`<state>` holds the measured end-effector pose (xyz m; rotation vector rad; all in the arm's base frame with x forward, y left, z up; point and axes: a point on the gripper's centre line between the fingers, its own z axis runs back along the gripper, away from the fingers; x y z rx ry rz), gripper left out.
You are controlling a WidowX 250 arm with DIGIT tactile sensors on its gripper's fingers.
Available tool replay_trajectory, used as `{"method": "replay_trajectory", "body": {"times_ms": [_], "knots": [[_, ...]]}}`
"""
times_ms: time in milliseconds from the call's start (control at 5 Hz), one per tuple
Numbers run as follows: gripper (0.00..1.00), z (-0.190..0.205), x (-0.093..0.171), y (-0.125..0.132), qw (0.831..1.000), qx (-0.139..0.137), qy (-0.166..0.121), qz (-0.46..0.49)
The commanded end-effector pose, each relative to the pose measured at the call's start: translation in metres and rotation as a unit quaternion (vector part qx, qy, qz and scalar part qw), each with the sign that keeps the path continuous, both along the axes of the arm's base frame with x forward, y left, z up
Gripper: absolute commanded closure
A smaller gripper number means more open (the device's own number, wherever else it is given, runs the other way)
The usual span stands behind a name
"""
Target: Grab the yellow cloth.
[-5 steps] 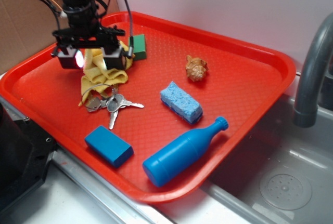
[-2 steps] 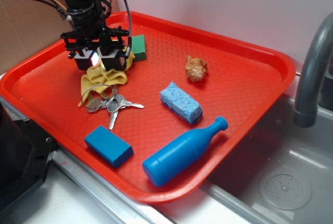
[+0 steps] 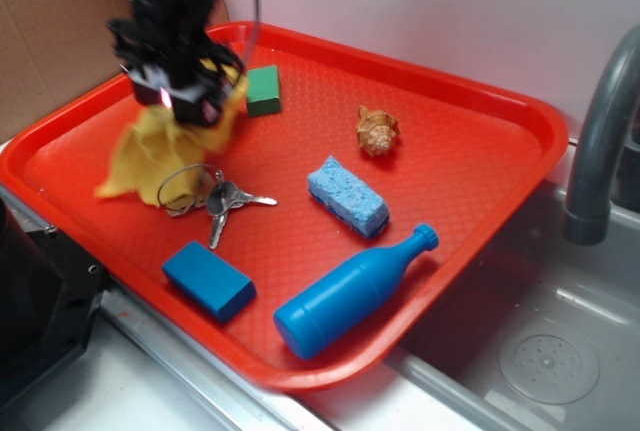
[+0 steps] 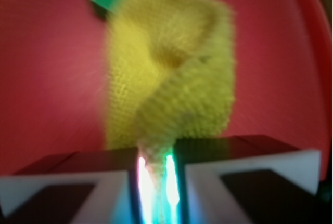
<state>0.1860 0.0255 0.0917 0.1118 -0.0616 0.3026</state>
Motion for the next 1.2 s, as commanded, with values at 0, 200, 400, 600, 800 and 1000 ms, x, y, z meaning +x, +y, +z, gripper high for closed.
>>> {"method": "replay_trajectory", "body": {"times_ms": [0, 200, 400, 600, 800, 1000], "knots": [[1.00, 0.104, -0.042, -0.002, 0.997, -0.052, -0.050, -0.043], [1.00, 0.153, -0.032, -0.015, 0.995, -0.044, -0.061, -0.060], [1.00, 0.153, -0.014, -0.008, 0.995, -0.038, -0.074, -0.049], [1.00, 0.143, 0.016, -0.003, 0.995, -0.014, -0.086, -0.054], [1.00, 0.136, 0.027, 0.000, 0.994, 0.001, -0.091, -0.057], [1.00, 0.130, 0.024, -0.002, 0.994, 0.000, -0.089, -0.064]]}}
